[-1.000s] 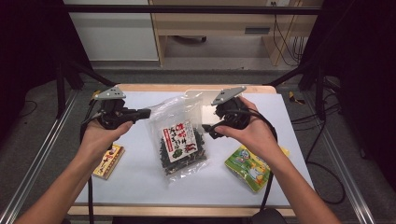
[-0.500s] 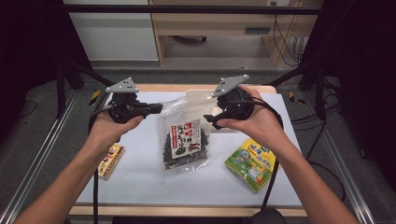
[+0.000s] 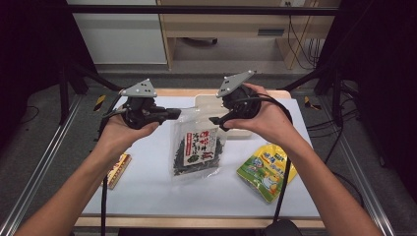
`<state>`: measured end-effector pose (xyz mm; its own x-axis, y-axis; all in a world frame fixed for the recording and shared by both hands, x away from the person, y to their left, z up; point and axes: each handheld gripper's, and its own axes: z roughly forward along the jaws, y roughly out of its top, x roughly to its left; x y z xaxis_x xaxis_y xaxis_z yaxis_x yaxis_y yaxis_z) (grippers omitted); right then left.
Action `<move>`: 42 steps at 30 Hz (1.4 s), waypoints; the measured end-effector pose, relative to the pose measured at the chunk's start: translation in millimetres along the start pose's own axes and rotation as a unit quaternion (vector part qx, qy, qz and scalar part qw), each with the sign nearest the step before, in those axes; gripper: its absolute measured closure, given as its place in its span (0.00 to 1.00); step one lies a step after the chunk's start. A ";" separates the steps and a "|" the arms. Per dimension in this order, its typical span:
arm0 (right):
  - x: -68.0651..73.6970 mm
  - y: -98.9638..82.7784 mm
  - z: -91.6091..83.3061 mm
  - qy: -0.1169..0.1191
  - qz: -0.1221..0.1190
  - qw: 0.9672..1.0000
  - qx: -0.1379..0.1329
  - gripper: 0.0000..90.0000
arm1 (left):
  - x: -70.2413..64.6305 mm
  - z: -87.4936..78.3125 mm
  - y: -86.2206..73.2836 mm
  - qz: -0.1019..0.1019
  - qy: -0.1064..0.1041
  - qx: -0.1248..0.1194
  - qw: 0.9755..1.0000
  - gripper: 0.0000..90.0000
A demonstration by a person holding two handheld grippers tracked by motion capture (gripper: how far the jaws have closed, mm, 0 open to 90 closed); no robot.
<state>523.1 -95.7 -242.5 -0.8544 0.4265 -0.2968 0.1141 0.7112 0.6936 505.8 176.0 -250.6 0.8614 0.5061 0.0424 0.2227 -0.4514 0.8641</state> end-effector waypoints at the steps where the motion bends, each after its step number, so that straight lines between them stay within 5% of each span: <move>1: -0.4 0.6 1.8 0.005 -0.003 1.000 0.003 0.25 | 0.0 0.0 0.0 0.000 0.000 0.000 1.000 0.99; 9: -3.9 -0.6 17.8 0.055 -0.010 0.998 0.025 0.34 | -5.0 -0.5 6.1 0.026 -0.008 0.004 1.000 0.99; 15: -1.9 -1.6 21.8 0.071 -0.019 0.997 0.038 0.46 | -5.0 -1.5 5.6 0.032 -0.005 0.007 0.999 0.99; 22: 4.3 -5.3 18.8 0.092 -0.032 0.994 0.050 0.61 | -0.1 1.9 3.7 0.021 0.011 0.010 1.000 0.99; 29: 8.3 -8.3 17.4 0.107 -0.016 0.993 0.049 0.85 | 1.4 3.1 2.3 0.020 0.009 0.007 1.000 0.99; 33: 10.6 -7.6 17.7 0.121 -0.010 0.991 0.051 0.90 | 1.8 3.2 0.0 0.021 0.012 0.007 1.000 0.98; 36: 12.1 -5.5 17.8 0.128 -0.006 0.990 0.054 0.92 | 4.5 2.4 -3.1 0.013 0.012 -0.001 1.000 0.94; 40: 13.2 -1.4 16.0 0.132 -0.005 0.990 0.054 0.94 | 4.9 -1.6 -10.0 -0.009 0.022 -0.033 0.999 0.64; 41: 12.7 -0.2 14.4 0.130 -0.003 0.990 0.053 0.94 | 4.6 -3.7 -11.7 -0.014 0.027 -0.041 0.999 0.64; 42: 9.8 1.6 9.8 0.130 0.005 0.990 0.049 0.94 | 3.9 -8.3 -16.2 -0.023 0.041 -0.060 0.997 0.49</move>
<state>519.9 -84.9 -250.8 -0.9530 0.2852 -0.1020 0.1615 0.7631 0.6257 501.8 191.4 -260.3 0.8102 0.5849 0.0373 0.2010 -0.3371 0.9198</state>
